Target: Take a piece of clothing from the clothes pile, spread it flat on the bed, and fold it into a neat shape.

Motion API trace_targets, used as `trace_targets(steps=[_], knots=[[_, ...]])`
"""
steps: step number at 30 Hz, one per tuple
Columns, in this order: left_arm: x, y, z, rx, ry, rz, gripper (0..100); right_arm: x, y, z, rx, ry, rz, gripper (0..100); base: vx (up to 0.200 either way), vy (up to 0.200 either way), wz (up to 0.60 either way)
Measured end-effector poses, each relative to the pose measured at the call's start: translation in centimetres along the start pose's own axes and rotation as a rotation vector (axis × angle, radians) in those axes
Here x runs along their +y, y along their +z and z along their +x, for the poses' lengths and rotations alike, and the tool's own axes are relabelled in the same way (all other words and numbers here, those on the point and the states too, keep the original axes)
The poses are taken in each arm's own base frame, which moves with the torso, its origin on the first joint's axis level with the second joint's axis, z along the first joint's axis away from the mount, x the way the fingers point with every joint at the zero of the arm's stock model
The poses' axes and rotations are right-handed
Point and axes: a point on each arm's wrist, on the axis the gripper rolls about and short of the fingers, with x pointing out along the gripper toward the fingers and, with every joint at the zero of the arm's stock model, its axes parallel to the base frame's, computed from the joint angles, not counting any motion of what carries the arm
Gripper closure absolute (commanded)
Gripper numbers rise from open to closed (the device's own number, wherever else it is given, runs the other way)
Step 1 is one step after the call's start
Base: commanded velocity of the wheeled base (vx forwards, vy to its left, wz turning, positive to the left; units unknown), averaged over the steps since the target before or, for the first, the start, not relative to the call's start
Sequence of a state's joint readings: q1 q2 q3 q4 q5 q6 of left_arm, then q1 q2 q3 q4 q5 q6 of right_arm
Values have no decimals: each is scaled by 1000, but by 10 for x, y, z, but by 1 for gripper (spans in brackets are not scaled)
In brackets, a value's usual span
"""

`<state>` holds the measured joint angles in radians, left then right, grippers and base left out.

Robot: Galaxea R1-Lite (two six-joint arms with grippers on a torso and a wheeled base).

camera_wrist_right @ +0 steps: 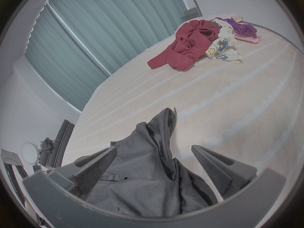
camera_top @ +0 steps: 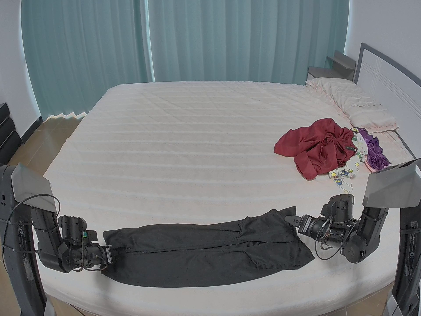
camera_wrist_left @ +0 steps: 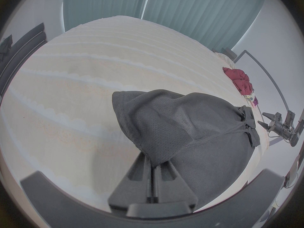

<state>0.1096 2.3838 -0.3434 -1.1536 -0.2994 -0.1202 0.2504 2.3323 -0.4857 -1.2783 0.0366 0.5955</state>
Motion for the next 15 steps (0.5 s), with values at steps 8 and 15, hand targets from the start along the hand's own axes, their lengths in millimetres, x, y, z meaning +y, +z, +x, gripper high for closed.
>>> trace_targets(steps=[8, 15], knots=[[5, 1, -12, -9, 19, -18, 100, 0, -1, -1, 4, -1, -1, 0, 0, 0, 0], [11, 2, -17, -22, 36, -38, 100, 0, -1, -1, 3, 1, -2, 0, 0, 0, 0]])
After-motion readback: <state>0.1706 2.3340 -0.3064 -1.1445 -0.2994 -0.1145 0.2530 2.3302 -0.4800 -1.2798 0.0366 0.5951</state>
